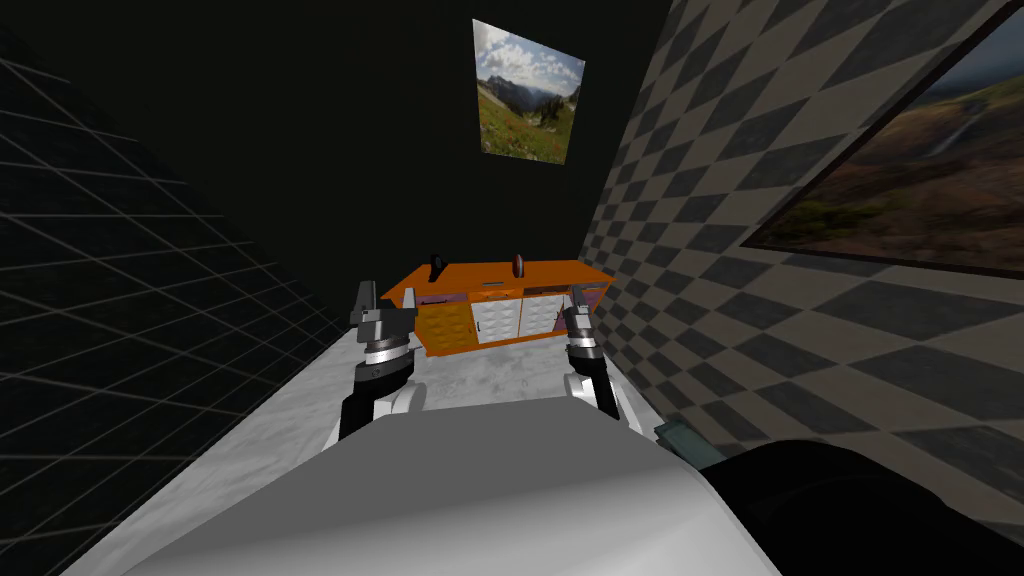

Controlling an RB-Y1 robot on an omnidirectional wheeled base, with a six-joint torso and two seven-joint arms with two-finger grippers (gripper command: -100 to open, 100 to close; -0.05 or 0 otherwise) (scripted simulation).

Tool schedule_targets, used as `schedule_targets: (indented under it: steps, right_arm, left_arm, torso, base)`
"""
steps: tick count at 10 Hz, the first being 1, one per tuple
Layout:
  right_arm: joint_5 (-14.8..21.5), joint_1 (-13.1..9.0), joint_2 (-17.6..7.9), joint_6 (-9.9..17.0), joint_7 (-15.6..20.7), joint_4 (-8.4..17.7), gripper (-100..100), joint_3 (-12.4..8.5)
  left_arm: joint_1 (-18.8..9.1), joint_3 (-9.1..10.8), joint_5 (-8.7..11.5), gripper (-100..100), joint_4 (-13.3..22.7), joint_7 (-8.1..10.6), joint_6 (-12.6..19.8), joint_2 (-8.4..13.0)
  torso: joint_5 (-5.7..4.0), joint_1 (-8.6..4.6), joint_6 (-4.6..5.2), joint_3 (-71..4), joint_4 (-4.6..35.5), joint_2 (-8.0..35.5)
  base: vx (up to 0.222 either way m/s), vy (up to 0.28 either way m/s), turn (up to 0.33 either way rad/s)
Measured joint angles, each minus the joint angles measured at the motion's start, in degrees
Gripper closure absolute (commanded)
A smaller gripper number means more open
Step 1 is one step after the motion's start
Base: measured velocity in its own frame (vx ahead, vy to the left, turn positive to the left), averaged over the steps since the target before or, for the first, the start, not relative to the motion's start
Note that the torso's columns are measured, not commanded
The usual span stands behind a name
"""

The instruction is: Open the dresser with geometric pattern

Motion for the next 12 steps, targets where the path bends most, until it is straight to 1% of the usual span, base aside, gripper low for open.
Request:
schedule_targets:
  steps: [1, 2, 9, 10, 11, 12]
  right_arm:
    - [0.00, 0.00, 0.00, 0.00, 0.00, 0.00, 0, 0.00]
    - [0.00, 0.00, 0.00, 0.00, 0.00, 0.00, 0, 0.00]
    - [0.00, 0.00, 0.00, -0.01, 0.00, -0.02, 0, 0.00]
    - [0.00, 0.00, 0.00, -0.01, 0.00, -0.02, -100, 0.00]
    - [1.57, 0.02, -0.95, 0.86, 0.52, 0.71, -100, 0.67]
    - [3.37, -0.40, -2.07, 2.21, 1.13, 2.00, -100, 1.08]
  left_arm:
    - [0.00, 0.00, 0.00, 0, 0.00, 0.00, 0.00, 0.00]
    - [0.00, 0.00, 0.00, 0, 0.00, 0.00, 0.00, 0.00]
    - [0.00, 0.00, 0.00, 0, -0.02, 0.00, -0.01, 0.00]
    - [0.00, 0.00, 0.00, 0, -0.02, 0.00, -0.01, 0.00]
    - [0.01, 0.00, 0.00, 0, 0.00, 0.00, 0.00, 0.00]
    - [0.01, 0.00, 0.00, 0, 0.01, 0.00, 0.00, 0.00]
  torso:
    - [0.00, 0.00, 0.00, -4.67, 2.35, 2.32]
    - [0.00, 0.00, 0.00, -12.00, 6.00, 5.97]
    - [0.00, 0.00, 0.00, -70.73, 35.37, 35.39]
    - [0.00, 0.00, 0.00, -79.19, 39.60, 39.62]
    - [0.00, 0.01, -0.01, -83.20, 41.46, 41.43]
    - [0.01, 0.04, -0.01, -84.39, 41.99, 41.86]
  base:
    - [0.000, 0.000, 0.000]
    - [0.000, 0.000, 0.000]
    - [0.000, 0.000, 0.000]
    - [0.046, 0.004, 0.028]
    - [0.088, 0.013, 0.033]
    - [0.112, 0.022, 0.039]
